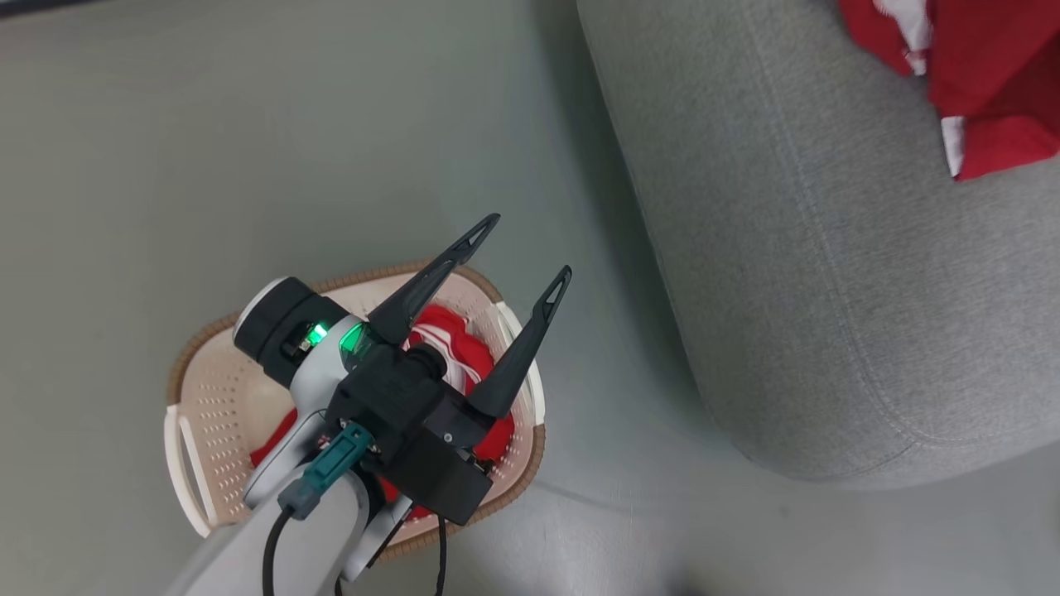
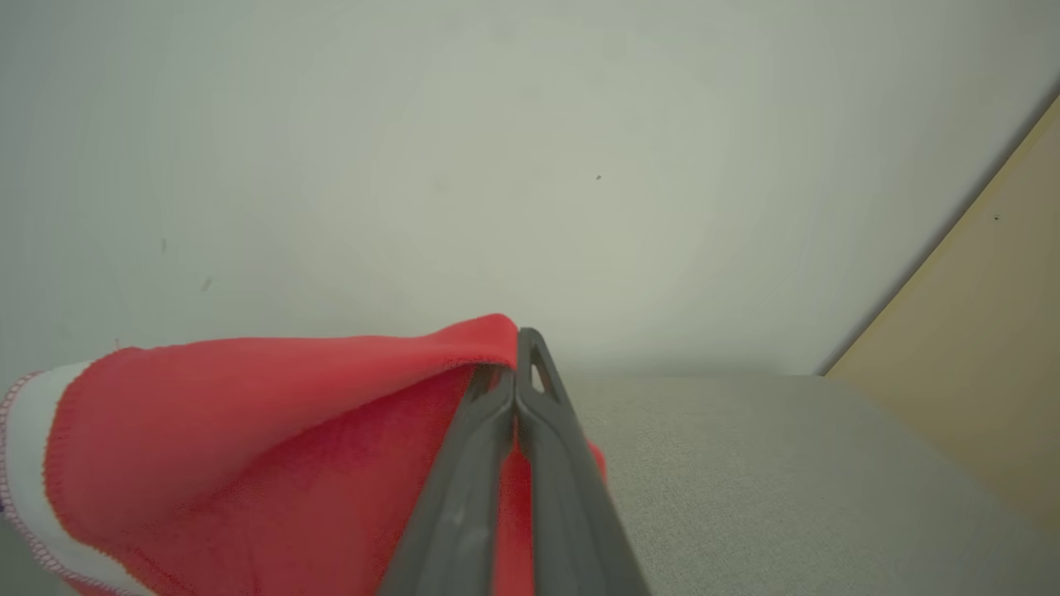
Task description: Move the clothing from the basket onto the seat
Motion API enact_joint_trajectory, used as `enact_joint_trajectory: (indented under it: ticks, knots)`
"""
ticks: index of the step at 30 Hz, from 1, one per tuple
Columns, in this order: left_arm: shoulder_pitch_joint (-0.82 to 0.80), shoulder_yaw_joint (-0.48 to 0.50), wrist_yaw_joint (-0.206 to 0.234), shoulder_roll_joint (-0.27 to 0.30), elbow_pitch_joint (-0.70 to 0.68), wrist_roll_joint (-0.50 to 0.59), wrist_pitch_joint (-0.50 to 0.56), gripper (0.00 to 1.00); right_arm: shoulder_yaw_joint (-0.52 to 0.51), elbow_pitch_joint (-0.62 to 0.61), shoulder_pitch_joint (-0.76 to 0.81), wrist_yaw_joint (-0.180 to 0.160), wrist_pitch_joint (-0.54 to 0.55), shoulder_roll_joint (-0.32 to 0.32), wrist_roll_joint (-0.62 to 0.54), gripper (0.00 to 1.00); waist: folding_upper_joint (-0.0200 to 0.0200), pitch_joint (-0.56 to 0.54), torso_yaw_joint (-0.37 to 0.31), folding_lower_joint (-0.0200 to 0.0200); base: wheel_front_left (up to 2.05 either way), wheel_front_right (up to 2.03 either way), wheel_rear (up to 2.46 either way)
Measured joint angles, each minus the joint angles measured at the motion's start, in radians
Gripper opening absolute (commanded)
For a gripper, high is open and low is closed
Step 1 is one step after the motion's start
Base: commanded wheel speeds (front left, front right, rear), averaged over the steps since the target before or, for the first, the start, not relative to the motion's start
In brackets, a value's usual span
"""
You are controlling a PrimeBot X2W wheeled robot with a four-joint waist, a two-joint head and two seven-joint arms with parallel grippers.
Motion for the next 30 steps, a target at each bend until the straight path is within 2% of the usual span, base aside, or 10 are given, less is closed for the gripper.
enact_joint_trajectory:
  ticks: [11, 13, 14, 15, 16, 30]
  knots:
    - [-0.017, 0.002, -0.001, 0.012, 0.015, 0.008, 0.007, 1.00, 0.010, 0.103, 0.061, -0.010, -0.003, 0.076, 0.009, 0.00, -0.0001, 0.085, 0.016, -0.0001, 0.00, 0.00, 0.00]
    - [-0.017, 0.002, -0.001, 0.013, 0.020, 0.008, 0.007, 1.00, 0.012, 0.109, 0.064, -0.010, -0.003, 0.082, 0.009, 0.22, -0.0001, 0.088, 0.019, -0.0002, 0.00, 0.00, 0.00]
    - [-0.017, 0.002, -0.001, 0.012, 0.027, 0.008, 0.006, 1.00, 0.013, 0.120, 0.066, -0.009, -0.003, 0.094, 0.009, 0.45, -0.0001, 0.091, 0.025, -0.0002, 0.00, 0.00, 0.00]
    - [-0.017, 0.002, -0.001, 0.012, 0.027, 0.008, 0.006, 1.00, 0.013, 0.120, 0.066, -0.009, -0.003, 0.094, 0.009, 0.91, -0.0001, 0.091, 0.025, -0.0002, 0.00, 0.00, 0.00]
    - [-0.017, 0.002, -0.001, 0.012, 0.033, 0.007, 0.005, 1.00, 0.014, 0.126, 0.068, -0.009, -0.003, 0.099, 0.009, 1.00, -0.0001, 0.092, 0.027, -0.0002, 0.00, 0.00, 0.00]
    - [0.016, 0.026, 0.005, -0.013, 0.135, -0.022, -0.062, 1.00, 0.026, 0.078, 0.195, 0.018, -0.003, 0.129, -0.003, 1.00, -0.0002, 0.019, 0.033, -0.0003, 0.00, 0.00, 0.00]
